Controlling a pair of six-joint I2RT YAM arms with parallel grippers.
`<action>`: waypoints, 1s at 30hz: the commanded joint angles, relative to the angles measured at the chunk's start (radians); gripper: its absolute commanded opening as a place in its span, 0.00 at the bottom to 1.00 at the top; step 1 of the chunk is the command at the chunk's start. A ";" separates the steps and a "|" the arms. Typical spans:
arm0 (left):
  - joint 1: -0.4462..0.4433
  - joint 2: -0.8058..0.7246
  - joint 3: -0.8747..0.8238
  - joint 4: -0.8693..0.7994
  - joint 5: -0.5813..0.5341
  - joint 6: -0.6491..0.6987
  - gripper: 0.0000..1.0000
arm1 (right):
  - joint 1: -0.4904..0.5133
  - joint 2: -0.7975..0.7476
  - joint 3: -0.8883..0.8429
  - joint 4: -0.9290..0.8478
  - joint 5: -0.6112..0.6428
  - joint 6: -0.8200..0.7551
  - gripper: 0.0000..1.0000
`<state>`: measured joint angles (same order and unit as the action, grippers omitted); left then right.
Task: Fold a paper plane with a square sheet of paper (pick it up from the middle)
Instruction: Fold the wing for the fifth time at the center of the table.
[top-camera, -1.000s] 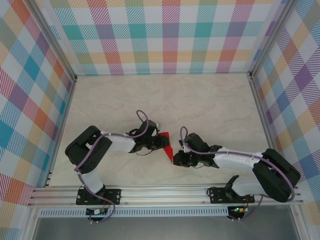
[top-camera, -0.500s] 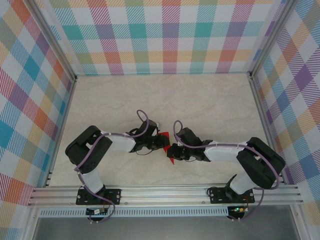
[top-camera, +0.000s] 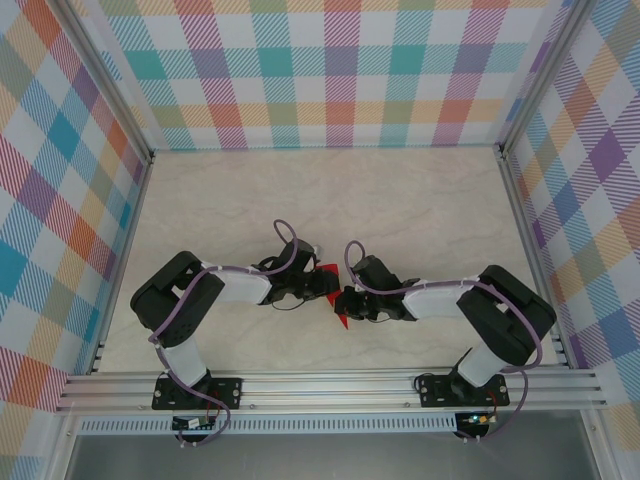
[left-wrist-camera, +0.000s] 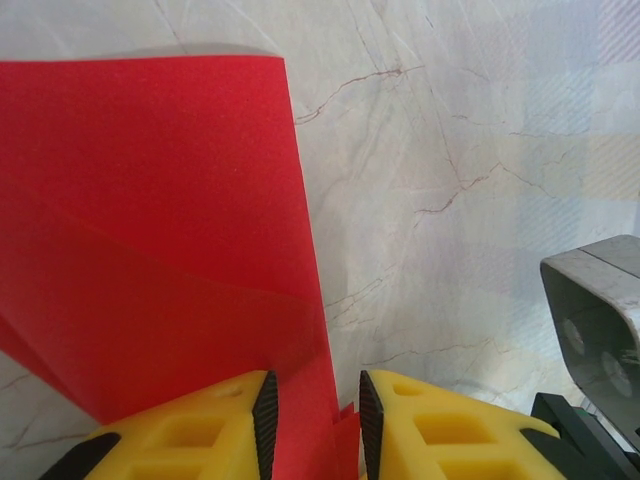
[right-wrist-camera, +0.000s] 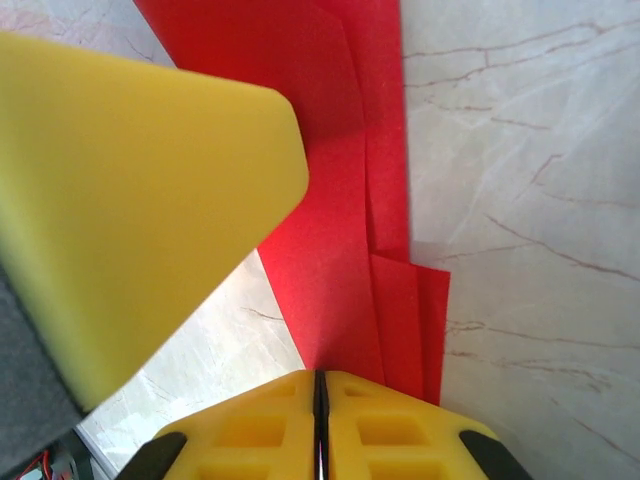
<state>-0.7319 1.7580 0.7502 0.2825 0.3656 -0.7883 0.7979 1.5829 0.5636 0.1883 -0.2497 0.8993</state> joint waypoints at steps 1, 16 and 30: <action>-0.029 0.024 0.011 -0.022 -0.012 0.038 0.32 | -0.006 0.037 -0.045 -0.049 0.022 0.004 0.08; 0.017 -0.161 0.047 -0.109 -0.103 0.171 0.37 | -0.017 0.103 -0.070 -0.070 -0.037 0.017 0.06; 0.032 -0.059 -0.012 0.019 -0.072 0.174 0.32 | -0.036 0.065 -0.071 -0.142 -0.049 -0.007 0.07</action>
<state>-0.7105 1.6840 0.7410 0.2611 0.2832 -0.6365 0.7712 1.6165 0.5426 0.2623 -0.3332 0.9081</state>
